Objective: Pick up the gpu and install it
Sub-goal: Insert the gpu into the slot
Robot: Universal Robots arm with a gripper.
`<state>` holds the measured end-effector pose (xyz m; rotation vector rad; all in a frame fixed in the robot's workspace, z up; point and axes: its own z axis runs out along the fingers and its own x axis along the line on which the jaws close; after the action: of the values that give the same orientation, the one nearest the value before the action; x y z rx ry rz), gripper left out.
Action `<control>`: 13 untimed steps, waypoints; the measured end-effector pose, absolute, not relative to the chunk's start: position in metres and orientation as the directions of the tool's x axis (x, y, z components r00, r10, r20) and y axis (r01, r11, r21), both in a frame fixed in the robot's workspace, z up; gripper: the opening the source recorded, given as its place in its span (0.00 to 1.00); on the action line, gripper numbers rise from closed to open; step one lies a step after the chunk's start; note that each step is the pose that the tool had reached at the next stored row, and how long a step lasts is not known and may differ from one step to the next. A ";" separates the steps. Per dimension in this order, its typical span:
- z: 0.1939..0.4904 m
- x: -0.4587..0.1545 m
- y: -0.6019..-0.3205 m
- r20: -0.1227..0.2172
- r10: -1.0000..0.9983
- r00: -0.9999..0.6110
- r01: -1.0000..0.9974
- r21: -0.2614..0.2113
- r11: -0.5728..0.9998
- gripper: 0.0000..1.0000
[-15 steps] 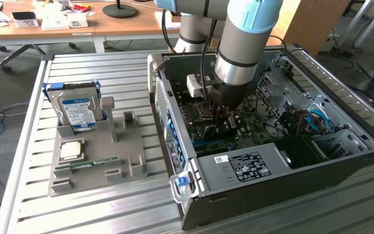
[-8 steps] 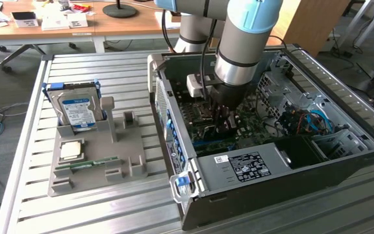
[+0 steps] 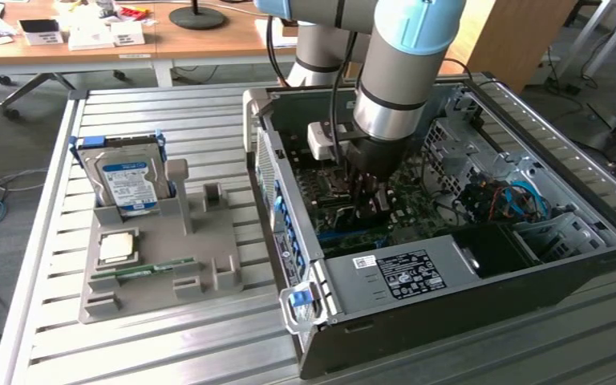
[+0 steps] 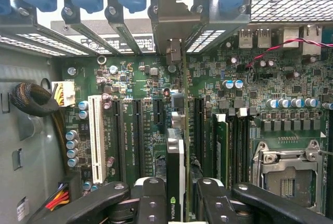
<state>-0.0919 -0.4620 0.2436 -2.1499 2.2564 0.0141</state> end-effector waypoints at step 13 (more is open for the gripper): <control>0.250 -0.092 -0.462 -0.024 -0.999 -0.048 -0.999 -0.011 0.049 0.40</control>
<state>-0.0919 -0.4619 0.2498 -2.1497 2.2563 0.0142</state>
